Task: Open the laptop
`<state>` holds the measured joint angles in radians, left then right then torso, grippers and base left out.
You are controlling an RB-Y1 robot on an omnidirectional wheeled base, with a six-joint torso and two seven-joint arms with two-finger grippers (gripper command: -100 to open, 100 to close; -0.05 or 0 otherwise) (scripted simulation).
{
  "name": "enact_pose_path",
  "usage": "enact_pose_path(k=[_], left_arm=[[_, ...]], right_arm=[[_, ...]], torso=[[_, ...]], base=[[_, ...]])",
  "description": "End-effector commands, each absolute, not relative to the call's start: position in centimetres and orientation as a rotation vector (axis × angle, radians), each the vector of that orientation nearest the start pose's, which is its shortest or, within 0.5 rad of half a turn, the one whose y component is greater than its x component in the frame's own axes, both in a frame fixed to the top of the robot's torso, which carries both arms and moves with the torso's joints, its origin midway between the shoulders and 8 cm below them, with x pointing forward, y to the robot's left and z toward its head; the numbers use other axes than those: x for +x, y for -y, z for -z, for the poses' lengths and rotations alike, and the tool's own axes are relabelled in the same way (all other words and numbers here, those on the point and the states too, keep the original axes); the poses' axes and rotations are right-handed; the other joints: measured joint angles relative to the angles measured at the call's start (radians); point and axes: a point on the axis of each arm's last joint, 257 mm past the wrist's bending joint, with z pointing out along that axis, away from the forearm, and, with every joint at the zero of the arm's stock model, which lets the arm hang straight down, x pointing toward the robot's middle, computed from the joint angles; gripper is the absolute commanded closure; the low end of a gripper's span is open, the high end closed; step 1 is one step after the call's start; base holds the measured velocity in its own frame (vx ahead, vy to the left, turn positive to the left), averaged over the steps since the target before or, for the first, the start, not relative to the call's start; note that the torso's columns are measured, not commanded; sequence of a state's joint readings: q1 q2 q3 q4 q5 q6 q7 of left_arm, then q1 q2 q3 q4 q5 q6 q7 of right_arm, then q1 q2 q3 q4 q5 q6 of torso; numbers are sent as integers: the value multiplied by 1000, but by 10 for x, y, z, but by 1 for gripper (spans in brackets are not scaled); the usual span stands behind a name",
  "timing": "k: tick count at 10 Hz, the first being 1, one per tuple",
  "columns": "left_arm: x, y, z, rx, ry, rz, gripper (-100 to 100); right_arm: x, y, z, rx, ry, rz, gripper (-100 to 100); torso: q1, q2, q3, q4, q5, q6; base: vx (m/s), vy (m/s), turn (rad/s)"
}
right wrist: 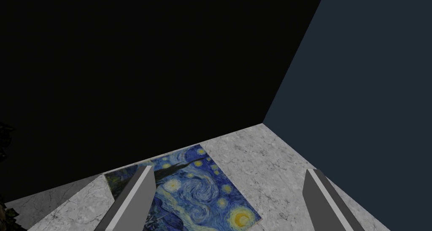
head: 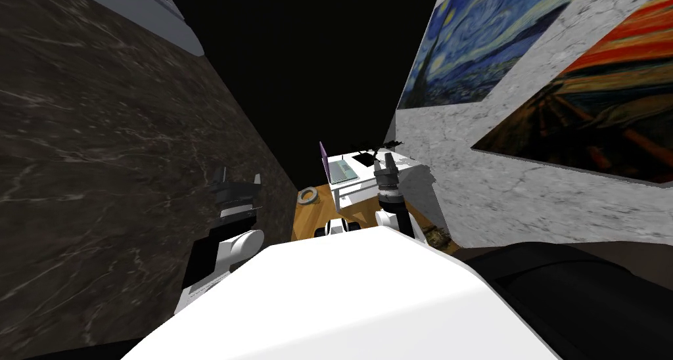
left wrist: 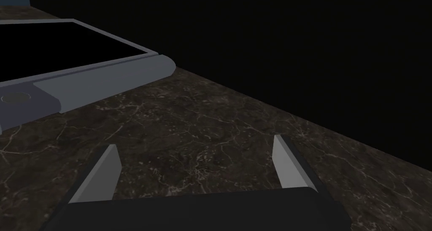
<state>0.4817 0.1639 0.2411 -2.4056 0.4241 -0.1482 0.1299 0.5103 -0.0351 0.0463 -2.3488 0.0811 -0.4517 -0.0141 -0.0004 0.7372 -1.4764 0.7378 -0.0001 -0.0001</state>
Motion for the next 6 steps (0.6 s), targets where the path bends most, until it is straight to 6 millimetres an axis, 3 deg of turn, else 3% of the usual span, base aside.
enact_pose_path(k=[1, 6], left_arm=[[359, -376, -32, -1020, -589, 1487, -100], [366, -389, -23, -1116, -586, 1513, -100]], right_arm=[[341, 251, -41, 585, -677, -1309, 0], [341, 251, -41, 585, -677, -1309, 0]], torso=[[1, 1, 1, 0, 0, 0], [-1, -1, 0, 0, 0, 0]], base=[[74, -62, 66], [77, -75, 78]])
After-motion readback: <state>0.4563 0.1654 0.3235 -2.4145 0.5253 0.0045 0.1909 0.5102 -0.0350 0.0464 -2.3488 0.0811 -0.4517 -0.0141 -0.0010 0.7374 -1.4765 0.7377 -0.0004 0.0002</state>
